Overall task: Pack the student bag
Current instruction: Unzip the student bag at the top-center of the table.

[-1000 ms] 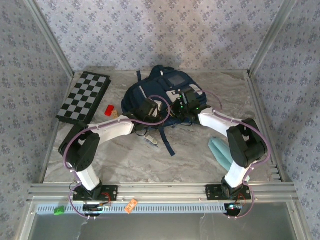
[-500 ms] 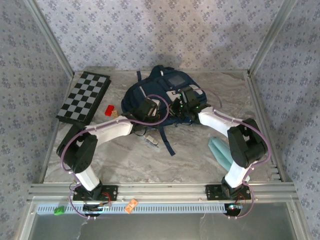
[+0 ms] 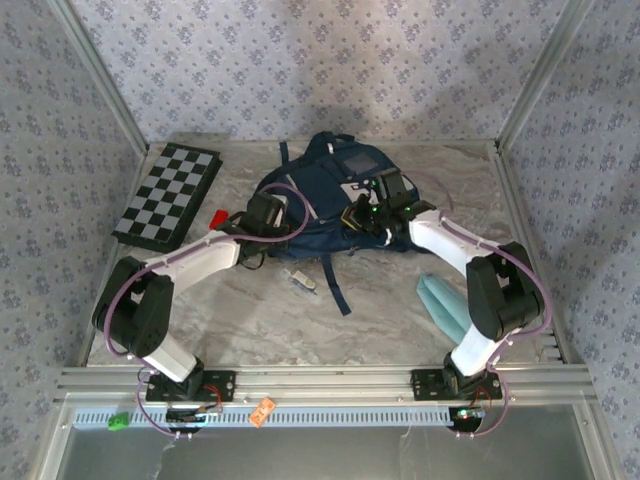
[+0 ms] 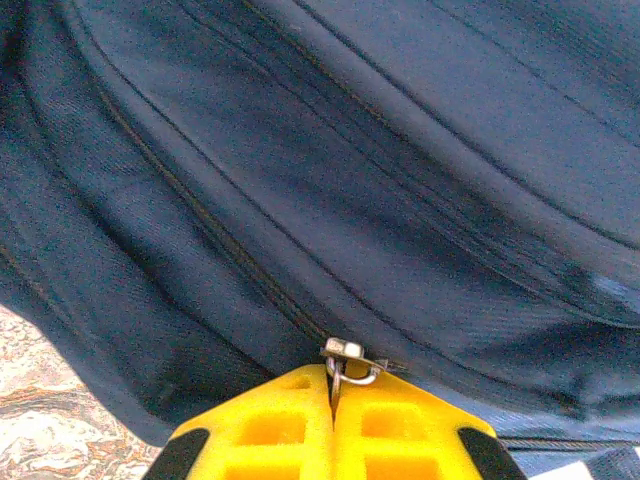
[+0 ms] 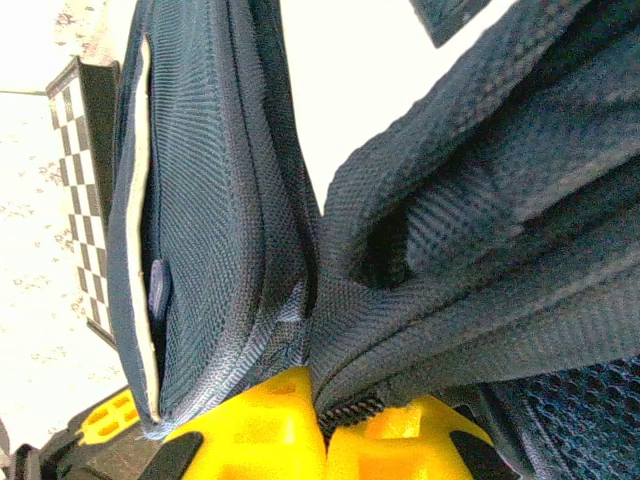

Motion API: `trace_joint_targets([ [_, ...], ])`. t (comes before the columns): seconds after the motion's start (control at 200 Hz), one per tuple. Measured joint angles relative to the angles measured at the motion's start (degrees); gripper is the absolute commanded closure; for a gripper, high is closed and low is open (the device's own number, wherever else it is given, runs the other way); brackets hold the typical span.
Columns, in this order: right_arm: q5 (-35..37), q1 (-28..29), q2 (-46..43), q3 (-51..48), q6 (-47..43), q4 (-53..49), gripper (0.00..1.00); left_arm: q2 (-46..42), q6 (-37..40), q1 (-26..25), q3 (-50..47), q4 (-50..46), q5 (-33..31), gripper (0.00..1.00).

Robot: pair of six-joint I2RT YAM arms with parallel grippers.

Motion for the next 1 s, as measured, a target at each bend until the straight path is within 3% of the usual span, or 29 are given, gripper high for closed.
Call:
trace_joint_targets([
  [0.18, -3.1, -2.9, 2.5, 7.1, -4.7, -6.5, 1.0, 0.7, -1.1, -4.1, 0.4, 0.2, -1.2, 1.0],
  [0.54, -4.8, -8.9, 12.8, 21.5, -11.8, -13.5, 0.49, 9.8, -10.5, -14.8, 11.8, -1.2, -5.0, 1.0],
  [0.729, -6.4, -6.8, 4.9, 9.9, -8.0, -7.8, 0.38, 10.3, -11.8, -15.2, 12.8, -1.9, -5.9, 1.0],
  [0.849, -7.2, -2.8, 1.2, 2.6, -3.4, -1.8, 0.37, 10.3, -11.8, -15.2, 12.8, -1.9, -5.8, 1.0],
  [0.999, -7.4, 0.5, 3.0, -1.0, 2.1, 4.8, 0.38, 10.3, -11.8, -15.2, 12.8, -2.2, -5.7, 1.0],
])
